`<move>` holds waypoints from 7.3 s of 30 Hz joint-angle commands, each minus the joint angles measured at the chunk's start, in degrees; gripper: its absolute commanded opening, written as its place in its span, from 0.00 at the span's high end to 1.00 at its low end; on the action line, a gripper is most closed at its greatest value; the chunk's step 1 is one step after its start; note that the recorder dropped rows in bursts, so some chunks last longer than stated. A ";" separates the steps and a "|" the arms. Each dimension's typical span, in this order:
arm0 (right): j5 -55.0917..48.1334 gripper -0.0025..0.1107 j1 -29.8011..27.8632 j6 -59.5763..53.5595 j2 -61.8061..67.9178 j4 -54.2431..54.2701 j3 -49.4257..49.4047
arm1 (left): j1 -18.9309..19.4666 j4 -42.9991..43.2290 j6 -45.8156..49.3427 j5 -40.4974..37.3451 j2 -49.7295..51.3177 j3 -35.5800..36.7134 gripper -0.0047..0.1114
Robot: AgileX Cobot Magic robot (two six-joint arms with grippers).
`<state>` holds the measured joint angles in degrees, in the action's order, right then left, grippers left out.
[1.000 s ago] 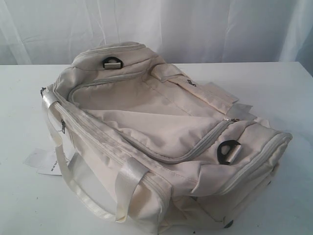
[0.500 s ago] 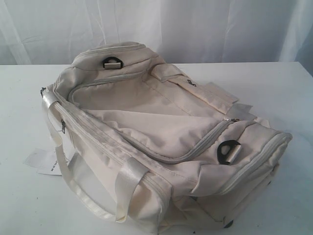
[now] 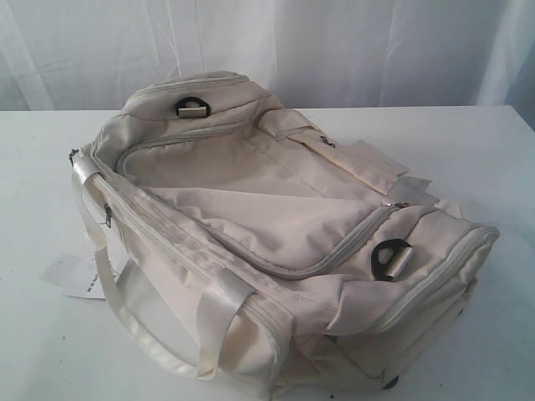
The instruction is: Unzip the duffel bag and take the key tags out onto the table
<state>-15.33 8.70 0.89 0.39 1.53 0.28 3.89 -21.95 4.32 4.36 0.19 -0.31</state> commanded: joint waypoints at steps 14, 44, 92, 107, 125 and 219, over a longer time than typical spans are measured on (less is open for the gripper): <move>42.01 0.97 0.18 0.22 -0.39 8.43 -0.28 | 0.07 -1.19 -18.74 1.73 -0.19 -2.78 0.96; -25.64 0.97 16.41 -0.58 53.06 16.14 36.95 | -0.04 17.67 -21.89 -12.24 58.61 -55.13 0.95; -24.02 0.14 16.41 15.59 53.52 20.44 35.59 | -20.67 -17.09 55.87 -18.98 99.85 -79.30 0.14; -19.00 0.65 16.41 15.59 65.19 25.65 35.46 | -20.54 -14.18 48.00 -25.80 103.04 -79.30 0.91; -1.83 0.98 13.91 12.19 63.74 21.78 35.67 | -9.83 16.61 7.27 -66.39 76.08 -75.09 0.96; -21.88 0.87 -2.46 -13.15 75.14 34.20 53.84 | 9.45 -6.12 13.49 -35.49 67.23 -49.15 0.96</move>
<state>-37.49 6.50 -8.71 75.92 32.23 54.08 13.16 -25.62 16.90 -31.34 68.22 -50.51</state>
